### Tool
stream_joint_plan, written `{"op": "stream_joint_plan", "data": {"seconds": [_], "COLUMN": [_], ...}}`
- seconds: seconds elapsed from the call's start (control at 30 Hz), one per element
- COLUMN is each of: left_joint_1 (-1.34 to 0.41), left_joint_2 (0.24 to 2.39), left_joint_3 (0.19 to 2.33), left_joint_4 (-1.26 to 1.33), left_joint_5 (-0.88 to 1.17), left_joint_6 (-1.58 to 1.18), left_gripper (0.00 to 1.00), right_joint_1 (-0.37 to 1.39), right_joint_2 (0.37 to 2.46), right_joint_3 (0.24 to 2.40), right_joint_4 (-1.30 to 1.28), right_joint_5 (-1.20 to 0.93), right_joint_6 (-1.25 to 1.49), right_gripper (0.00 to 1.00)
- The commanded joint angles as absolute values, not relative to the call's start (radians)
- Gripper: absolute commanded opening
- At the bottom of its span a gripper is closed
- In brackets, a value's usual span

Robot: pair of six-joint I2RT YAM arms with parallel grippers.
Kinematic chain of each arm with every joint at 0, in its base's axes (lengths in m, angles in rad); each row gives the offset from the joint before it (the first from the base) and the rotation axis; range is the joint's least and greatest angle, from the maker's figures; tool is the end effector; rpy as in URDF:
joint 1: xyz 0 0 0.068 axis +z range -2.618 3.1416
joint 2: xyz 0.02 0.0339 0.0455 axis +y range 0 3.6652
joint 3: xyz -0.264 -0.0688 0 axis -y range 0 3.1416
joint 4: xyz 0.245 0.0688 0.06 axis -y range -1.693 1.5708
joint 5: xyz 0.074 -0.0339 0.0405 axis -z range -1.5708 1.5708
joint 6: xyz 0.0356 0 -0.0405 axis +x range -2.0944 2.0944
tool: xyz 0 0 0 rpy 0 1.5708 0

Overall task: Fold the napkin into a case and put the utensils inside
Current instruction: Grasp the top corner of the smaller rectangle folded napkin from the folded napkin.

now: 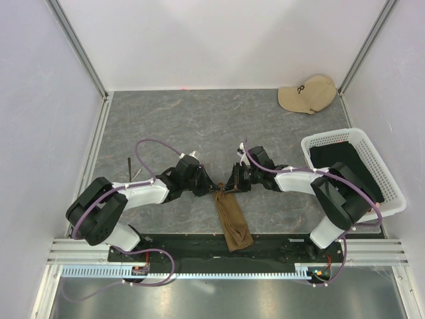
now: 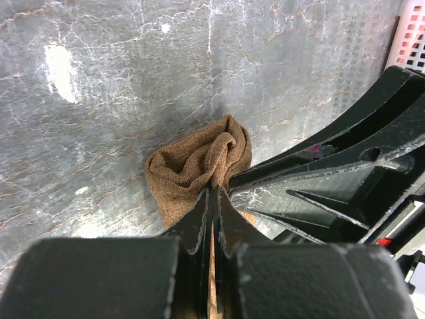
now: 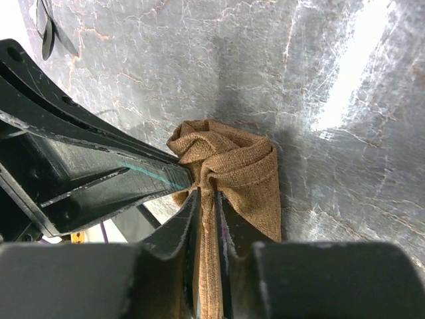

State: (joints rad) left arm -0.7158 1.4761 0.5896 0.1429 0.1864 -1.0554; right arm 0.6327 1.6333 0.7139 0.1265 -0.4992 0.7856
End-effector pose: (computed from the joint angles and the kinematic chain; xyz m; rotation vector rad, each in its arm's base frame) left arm 0.2044 -0.1865 0.1506 -0.3299 2.5470 -1.0239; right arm 0.2372 0.1951 0.1435 -0.0724 2.6183 1.1992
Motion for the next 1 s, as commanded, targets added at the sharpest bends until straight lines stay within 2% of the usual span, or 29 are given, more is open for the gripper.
{"op": "stream_joint_plan", "data": {"seconds": [0.0,0.13,0.3,0.43,0.53,0.6,0.63,0.73,0.83,0.97], "left_joint_1": [-0.726,-0.733,-0.75,-0.75,-0.75,-0.749,-0.749,-0.749,-0.749,-0.749], "left_joint_2": [1.453,1.457,1.471,1.508,1.497,1.486,1.476,1.453,1.445,1.443], "left_joint_3": [0.617,0.606,0.565,0.551,0.542,0.546,0.548,0.555,0.58,0.595], "left_joint_4": [0.14,0.156,0.219,0.25,0.245,0.218,0.21,0.183,0.141,0.124], "left_joint_5": [0.209,0.218,0.233,0.248,0.235,0.215,0.21,0.196,0.187,0.187], "left_joint_6": [-1.022,-1.035,-1.095,-1.129,-1.129,-1.12,-1.109,-1.089,-1.059,-1.039], "left_gripper": [0.02,0.02,0.02,0.02,0.02,0.02,0.02,0.02,0.02,0.02], "right_joint_1": [0.643,0.683,0.696,0.683,0.673,0.664,0.661,0.655,0.653,0.652], "right_joint_2": [1.649,1.707,1.784,1.847,1.794,1.763,1.732,1.674,1.611,1.562], "right_joint_3": [0.706,0.726,0.718,0.724,0.695,0.687,0.687,0.692,0.686,0.67], "right_joint_4": [0.224,0.265,0.438,0.443,0.408,0.353,0.33,0.262,0.197,0.141], "right_joint_5": [-0.518,-0.505,-0.479,-0.482,-0.476,-0.479,-0.48,-0.489,-0.474,-0.46], "right_joint_6": [0.805,0.831,0.936,0.934,0.925,0.914,0.905,0.881,0.853,0.827], "right_gripper": [0.13,0.0,0.0,0.0,0.12,0.16,0.21,0.3,0.37,0.38]}}
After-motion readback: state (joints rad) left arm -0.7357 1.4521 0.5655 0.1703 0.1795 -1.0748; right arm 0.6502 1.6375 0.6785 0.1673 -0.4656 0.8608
